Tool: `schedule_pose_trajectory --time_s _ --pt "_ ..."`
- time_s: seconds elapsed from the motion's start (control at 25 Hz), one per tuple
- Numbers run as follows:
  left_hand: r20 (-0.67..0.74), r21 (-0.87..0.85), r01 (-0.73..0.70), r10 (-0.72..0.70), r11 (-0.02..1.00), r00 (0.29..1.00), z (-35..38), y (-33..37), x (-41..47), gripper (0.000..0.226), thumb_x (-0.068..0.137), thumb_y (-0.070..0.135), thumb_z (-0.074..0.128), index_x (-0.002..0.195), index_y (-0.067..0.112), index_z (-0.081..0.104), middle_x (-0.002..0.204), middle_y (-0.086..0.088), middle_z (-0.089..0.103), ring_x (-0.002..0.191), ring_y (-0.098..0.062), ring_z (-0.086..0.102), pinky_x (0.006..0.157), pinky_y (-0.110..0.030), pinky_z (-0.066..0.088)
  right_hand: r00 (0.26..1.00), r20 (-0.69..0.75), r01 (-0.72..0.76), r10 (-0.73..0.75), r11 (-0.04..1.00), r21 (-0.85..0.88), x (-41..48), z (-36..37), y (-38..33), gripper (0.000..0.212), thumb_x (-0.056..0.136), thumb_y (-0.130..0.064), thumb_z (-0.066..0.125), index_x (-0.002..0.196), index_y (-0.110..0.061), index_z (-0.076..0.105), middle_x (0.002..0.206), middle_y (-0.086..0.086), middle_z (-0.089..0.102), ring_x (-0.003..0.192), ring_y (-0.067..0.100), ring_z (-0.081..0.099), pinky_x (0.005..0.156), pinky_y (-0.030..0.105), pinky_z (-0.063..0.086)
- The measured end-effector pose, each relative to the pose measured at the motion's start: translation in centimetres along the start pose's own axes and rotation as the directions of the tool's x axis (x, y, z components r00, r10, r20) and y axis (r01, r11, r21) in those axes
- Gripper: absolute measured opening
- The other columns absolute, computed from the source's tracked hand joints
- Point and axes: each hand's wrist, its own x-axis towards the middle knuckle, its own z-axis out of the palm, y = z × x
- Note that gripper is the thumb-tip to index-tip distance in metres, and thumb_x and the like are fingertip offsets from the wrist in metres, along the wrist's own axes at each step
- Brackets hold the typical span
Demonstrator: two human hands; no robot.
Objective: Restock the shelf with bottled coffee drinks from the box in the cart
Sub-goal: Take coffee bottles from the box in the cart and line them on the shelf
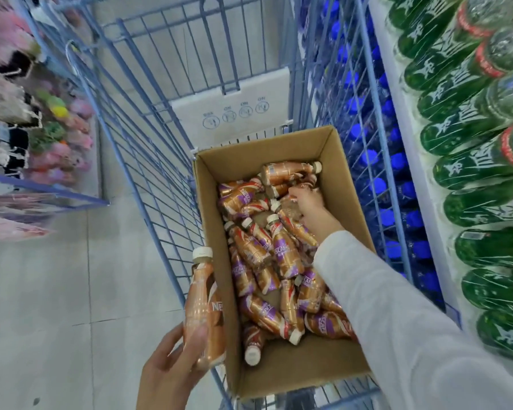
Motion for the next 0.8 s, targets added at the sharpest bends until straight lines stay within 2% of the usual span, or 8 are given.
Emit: schedule_pose_trajectory --time_s 0.08,0.16,0.24,0.4,0.52,0.6,0.68,0.8 --pt "0.010 -0.019 -0.013 0.013 1.000 1.000 0.9 0.8 -0.8 0.054 0.058 0.037 0.083 0.106 0.016 0.070 0.081 -0.001 0.079 0.071 -0.020 0.078 0.054 -0.026 0.060 0.992 0.126 0.000 -0.013 0.995 0.101 -4.5 -2.6 0.9 0.081 0.079 -0.030 0.081 0.148 -0.011 0.044 0.133 0.016 0.064 0.118 0.035 0.064 0.106 0.051 0.049" --pt "0.045 -0.028 -0.068 0.069 0.997 0.997 1.5 1.5 -2.3 0.058 0.059 0.040 0.085 0.110 0.015 0.070 0.086 0.002 0.079 0.077 -0.020 0.078 0.057 -0.030 0.062 0.978 0.195 0.039 -0.078 0.980 0.196 -9.8 -5.4 2.1 0.096 0.071 -0.027 0.086 0.153 -0.017 0.037 0.132 0.014 0.066 0.113 0.034 0.069 0.102 0.053 0.051" --pt "0.108 -0.046 -0.099 0.104 0.994 0.989 2.5 2.5 -4.8 0.059 0.061 0.045 0.087 0.110 0.017 0.073 0.095 -0.004 0.079 0.086 -0.024 0.078 0.065 -0.033 0.064 0.959 0.245 0.056 -0.145 0.940 0.337 -15.6 -8.4 3.4 0.090 0.071 -0.023 0.087 0.149 -0.016 0.042 0.122 0.011 0.072 0.103 0.028 0.074 0.094 0.049 0.057" --pt "0.284 -0.084 -0.184 0.201 0.979 0.938 4.5 5.0 -10.5 0.045 0.070 0.045 0.085 0.107 0.020 0.078 0.104 -0.009 0.079 0.091 -0.026 0.078 0.067 -0.026 0.061 0.915 0.283 0.118 -0.288 0.861 0.494 -26.4 -14.9 5.2 0.072 0.070 -0.025 0.086 0.135 -0.019 0.055 0.118 0.006 0.075 0.103 0.026 0.074 0.084 0.045 0.059" --pt "0.400 -0.105 -0.259 0.279 0.960 0.873 6.6 6.3 -15.7 0.031 0.067 0.037 0.084 0.095 0.025 0.082 0.101 -0.012 0.079 0.084 -0.025 0.078 0.064 -0.024 0.061 0.908 0.190 0.234 -0.374 0.829 0.508 -33.4 -20.5 6.3 0.078 0.057 -0.027 0.087 0.129 -0.020 0.057 0.108 0.003 0.078 0.093 0.023 0.075 0.081 0.043 0.057" --pt "0.473 -0.120 -0.282 0.304 0.952 0.827 8.0 6.9 -19.2 0.037 0.060 0.037 0.086 0.094 0.023 0.082 0.101 -0.012 0.079 0.079 -0.025 0.078 0.060 -0.025 0.061 0.909 0.106 0.297 -0.404 0.804 0.516 -37.1 -23.7 7.0 0.084 0.048 -0.030 0.085 0.127 -0.021 0.057 0.098 -0.001 0.079 0.081 0.017 0.075 0.075 0.038 0.055" --pt "0.580 -0.098 -0.332 0.325 0.938 0.747 10.1 6.5 -22.8 0.051 0.055 0.041 0.087 0.101 0.018 0.080 0.104 -0.010 0.079 0.078 -0.026 0.077 0.061 -0.027 0.062 0.891 -0.003 0.375 -0.454 0.733 0.567 -40.2 -27.6 8.2 0.074 0.045 -0.030 0.082 0.116 -0.024 0.061 0.089 -0.005 0.078 0.073 0.013 0.072 0.070 0.034 0.055" --pt "0.705 -0.140 -0.375 0.358 0.916 0.612 13.2 6.3 -28.1 0.044 0.056 0.037 0.085 0.094 0.016 0.083 0.100 -0.008 0.080 0.075 -0.018 0.076 0.062 -0.028 0.062 0.856 -0.102 0.448 -0.507 0.630 0.634 -44.6 -32.2 9.3 0.061 0.046 -0.029 0.078 0.105 -0.022 0.067 0.082 -0.003 0.075 0.066 0.012 0.069 0.058 0.026 0.053"
